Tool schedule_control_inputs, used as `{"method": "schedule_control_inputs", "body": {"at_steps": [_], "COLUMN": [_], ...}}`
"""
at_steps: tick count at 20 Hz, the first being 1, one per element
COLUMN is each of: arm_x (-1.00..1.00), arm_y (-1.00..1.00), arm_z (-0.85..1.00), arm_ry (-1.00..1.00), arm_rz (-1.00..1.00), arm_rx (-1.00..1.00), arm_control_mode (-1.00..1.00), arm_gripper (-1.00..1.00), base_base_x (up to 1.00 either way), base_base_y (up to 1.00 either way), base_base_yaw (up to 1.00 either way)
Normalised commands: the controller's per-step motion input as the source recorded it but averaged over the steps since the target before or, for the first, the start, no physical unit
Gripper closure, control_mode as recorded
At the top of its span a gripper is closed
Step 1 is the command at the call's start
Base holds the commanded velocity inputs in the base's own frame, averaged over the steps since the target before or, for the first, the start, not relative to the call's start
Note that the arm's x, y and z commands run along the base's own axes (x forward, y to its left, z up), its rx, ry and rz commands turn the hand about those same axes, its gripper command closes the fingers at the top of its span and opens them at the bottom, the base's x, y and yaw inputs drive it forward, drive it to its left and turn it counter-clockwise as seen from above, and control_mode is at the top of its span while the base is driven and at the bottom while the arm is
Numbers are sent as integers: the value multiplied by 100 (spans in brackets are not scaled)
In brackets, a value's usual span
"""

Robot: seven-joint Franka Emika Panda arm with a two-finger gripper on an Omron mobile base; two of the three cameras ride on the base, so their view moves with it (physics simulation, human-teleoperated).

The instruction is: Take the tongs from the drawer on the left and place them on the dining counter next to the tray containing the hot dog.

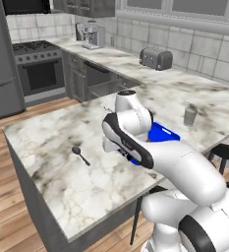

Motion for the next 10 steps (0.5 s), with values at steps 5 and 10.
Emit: {"method": "schedule_control_inputs", "body": {"at_steps": [5, 10], "arm_x": [1, 16], "arm_y": [-19, 0], "arm_z": [-9, -10], "arm_ry": [-3, 0], "arm_rz": [0, 2], "arm_rx": [4, 0], "arm_control_mode": [-100, -100], "arm_gripper": [100, 100], "base_base_x": [0, 0], "base_base_y": [0, 0], "base_base_yaw": [0, 0]}}
